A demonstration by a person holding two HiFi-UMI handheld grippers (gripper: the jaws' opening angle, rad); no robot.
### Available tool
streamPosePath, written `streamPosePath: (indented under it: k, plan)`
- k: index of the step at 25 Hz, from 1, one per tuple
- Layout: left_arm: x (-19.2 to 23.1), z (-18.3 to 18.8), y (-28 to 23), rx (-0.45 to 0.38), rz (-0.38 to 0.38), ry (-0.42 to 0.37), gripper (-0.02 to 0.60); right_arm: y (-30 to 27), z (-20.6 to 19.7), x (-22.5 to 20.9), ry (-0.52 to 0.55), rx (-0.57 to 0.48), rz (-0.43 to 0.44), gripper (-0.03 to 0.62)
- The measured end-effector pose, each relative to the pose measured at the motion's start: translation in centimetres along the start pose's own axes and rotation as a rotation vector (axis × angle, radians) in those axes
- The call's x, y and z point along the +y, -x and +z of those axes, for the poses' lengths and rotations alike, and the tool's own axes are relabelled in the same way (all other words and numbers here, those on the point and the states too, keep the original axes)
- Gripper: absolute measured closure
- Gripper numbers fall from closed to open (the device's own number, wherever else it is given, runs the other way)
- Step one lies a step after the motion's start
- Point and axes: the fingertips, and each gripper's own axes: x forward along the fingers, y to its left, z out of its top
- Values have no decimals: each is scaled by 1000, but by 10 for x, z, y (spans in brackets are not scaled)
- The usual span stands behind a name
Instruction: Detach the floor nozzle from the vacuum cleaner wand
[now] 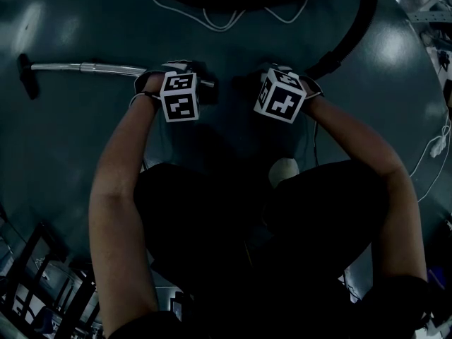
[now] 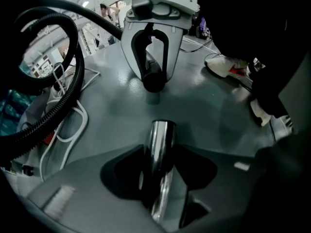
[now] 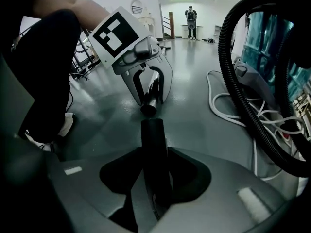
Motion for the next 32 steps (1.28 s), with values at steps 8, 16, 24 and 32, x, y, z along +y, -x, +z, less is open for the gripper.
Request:
streamPosePath:
  k: [8,16,24,32]
  plan:
    - [18,7,14,-101,82,98,390,-5,4,-3,8,4,-11,409]
    - [15,25,31,-255,95,100,373,12,15,-7,-23,-99,17,334]
    - [12,24,44,-280,98,149,508,30,24,-10,-22,-161,-14,466]
    - [11,20,56,-303,133,235,563,41,34,-12,-81,-192,-30,563]
